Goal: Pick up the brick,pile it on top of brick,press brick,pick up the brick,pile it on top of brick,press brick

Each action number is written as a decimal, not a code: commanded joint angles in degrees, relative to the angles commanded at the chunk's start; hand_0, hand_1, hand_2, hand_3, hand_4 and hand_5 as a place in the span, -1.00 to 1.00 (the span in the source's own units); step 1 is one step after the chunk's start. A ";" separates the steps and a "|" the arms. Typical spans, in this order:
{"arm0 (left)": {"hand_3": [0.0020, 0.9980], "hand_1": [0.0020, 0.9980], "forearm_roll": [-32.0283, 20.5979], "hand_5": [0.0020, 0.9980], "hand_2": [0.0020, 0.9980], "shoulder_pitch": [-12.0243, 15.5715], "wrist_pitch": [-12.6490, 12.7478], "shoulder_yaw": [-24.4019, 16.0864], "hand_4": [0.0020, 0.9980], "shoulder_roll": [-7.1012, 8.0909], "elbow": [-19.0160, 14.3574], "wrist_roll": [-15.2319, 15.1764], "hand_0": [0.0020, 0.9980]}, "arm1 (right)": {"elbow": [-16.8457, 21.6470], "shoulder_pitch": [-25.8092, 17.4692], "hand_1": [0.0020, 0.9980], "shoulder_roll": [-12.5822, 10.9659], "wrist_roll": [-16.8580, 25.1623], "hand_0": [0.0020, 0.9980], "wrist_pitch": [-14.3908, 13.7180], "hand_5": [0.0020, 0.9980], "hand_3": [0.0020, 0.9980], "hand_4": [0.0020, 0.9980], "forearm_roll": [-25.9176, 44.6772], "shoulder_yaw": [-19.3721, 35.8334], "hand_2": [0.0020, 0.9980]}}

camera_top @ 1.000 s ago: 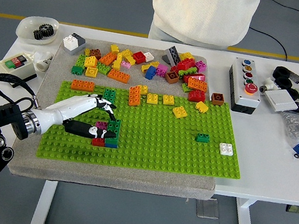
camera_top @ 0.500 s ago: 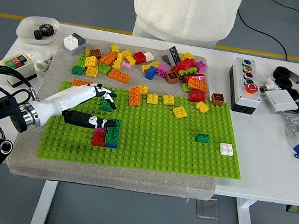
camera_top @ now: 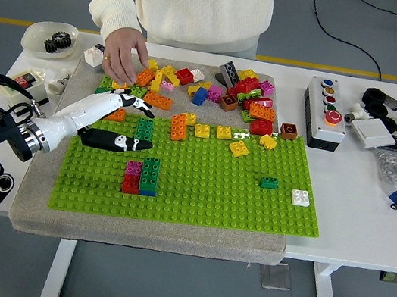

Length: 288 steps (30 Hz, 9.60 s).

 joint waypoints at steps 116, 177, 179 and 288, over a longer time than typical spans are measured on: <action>0.72 0.56 12.36 -0.74 0.54 -18.63 -15.70 9.42 1.00 4.38 16.93 -0.94 0.76 | 0.00 0.89 0.29 -0.59 -0.20 0.49 -0.14 -0.16 0.29 0.73 0.00 0.85 0.44; 0.74 0.60 12.36 -0.63 0.58 -20.11 -12.84 9.32 1.00 1.50 23.94 2.87 0.86 | 0.00 0.87 0.29 -0.60 0.09 0.49 0.00 -0.17 0.30 0.75 0.00 0.06 0.44; 0.74 0.60 12.36 -0.63 0.58 -20.04 -13.06 9.34 1.00 1.55 23.84 3.00 0.86 | 0.00 0.88 0.29 -0.60 0.08 0.49 -0.01 -0.17 0.30 0.75 0.00 0.09 0.44; 0.01 0.01 12.36 -0.74 -0.04 -18.09 -3.29 9.58 0.97 0.10 26.09 7.60 0.29 | 0.00 0.73 0.29 -0.45 0.30 0.49 0.19 -0.15 0.32 0.78 0.00 -0.26 0.44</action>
